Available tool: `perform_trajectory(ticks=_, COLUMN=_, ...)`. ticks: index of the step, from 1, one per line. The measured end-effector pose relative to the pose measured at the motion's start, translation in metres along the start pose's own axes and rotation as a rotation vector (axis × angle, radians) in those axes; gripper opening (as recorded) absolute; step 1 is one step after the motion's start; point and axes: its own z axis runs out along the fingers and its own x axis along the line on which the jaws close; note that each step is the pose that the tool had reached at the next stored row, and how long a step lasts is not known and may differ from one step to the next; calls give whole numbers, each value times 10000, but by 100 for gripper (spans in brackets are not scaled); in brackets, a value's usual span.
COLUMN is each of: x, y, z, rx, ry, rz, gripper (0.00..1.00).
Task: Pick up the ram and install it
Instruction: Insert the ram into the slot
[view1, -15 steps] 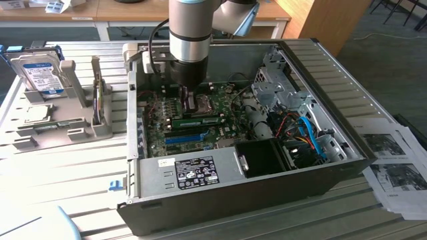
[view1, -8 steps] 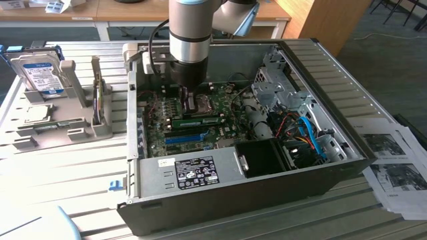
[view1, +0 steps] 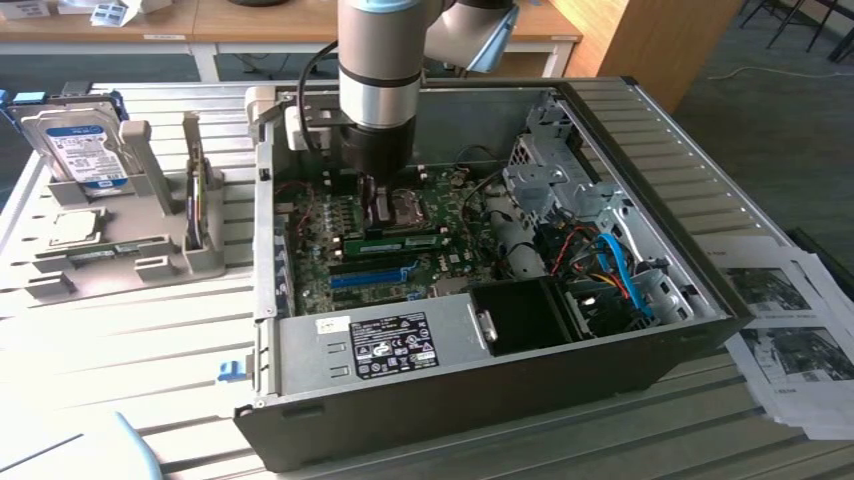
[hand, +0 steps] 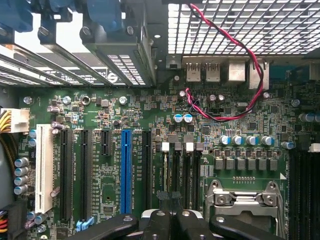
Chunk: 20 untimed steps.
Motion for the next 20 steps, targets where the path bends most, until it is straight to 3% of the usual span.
perform_trajectory(ticks=20, x=-1, y=0, z=30, rx=0, ry=-6, rz=0, gripper=9)
